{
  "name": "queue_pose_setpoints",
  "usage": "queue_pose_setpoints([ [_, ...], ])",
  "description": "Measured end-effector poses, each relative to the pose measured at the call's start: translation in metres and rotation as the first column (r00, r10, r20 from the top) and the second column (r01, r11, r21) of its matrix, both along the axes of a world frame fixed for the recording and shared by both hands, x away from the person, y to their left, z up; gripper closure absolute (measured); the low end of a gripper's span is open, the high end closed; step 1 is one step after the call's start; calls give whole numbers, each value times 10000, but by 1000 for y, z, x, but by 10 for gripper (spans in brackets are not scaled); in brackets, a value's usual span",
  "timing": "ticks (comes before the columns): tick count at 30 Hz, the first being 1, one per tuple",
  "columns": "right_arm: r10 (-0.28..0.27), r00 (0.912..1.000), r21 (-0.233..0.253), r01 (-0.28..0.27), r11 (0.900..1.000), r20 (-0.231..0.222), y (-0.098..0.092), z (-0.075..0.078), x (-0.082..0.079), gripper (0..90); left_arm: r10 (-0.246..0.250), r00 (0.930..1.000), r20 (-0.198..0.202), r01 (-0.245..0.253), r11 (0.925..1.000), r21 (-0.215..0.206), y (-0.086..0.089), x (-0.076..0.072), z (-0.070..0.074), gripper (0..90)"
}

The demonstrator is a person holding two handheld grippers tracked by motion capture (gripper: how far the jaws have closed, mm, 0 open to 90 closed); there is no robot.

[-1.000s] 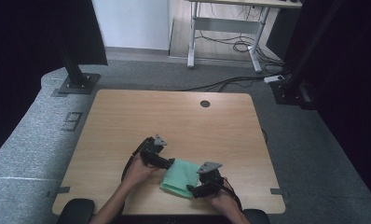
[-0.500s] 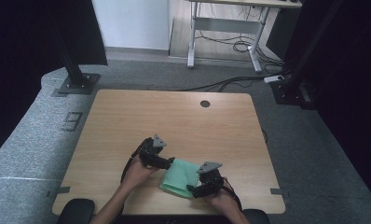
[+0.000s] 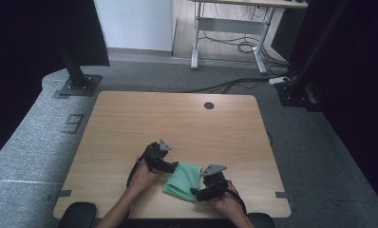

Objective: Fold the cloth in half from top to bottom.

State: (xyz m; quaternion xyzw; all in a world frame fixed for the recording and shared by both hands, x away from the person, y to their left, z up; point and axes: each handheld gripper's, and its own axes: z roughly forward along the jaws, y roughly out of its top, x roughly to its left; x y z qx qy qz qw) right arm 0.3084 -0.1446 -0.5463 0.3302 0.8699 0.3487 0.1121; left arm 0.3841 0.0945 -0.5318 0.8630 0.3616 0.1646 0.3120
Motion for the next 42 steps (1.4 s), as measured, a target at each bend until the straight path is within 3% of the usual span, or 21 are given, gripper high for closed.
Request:
queue_pose_setpoints([
  [3,-12,10000,5,12,10000,-50,0,0,0,125,-682,9976,-77,671,9926,-1012,0,-18,15,123],
  [5,-35,10000,-26,35,10000,-6,0,0,0,125,-1173,9930,-116,1160,9902,-780,2,-32,19,113],
  [7,-42,9999,-90,43,10000,92,0,0,-1,127,-1356,9904,-283,1340,9897,-511,6,-40,15,103],
  [12,-100,9999,-105,101,9999,114,1,0,-2,119,-1219,9908,-581,1194,9918,-459,27,-52,0,95],
  [17,-193,9997,-196,196,9996,161,2,0,-2,100,-1284,9905,-491,1282,9917,-80,27,-54,-7,83],
  [22,-150,9986,-538,178,9984,516,5,2,-2,97,-806,9955,-498,785,9960,-425,30,-58,-10,80],
  [29,-520,9957,-623,568,9964,766,3,2,13,97,-174,9983,-561,126,9964,-833,31,-53,-16,26],
  [35,-849,9941,-431,879,9952,677,0,1,30,96,32,9995,-327,-56,9972,-746,29,-44,-16,26],
  [42,-1062,9914,-376,1093,9933,763,3,0,46,96,354,9991,-225,-369,9969,-694,32,-24,-17,6],
])
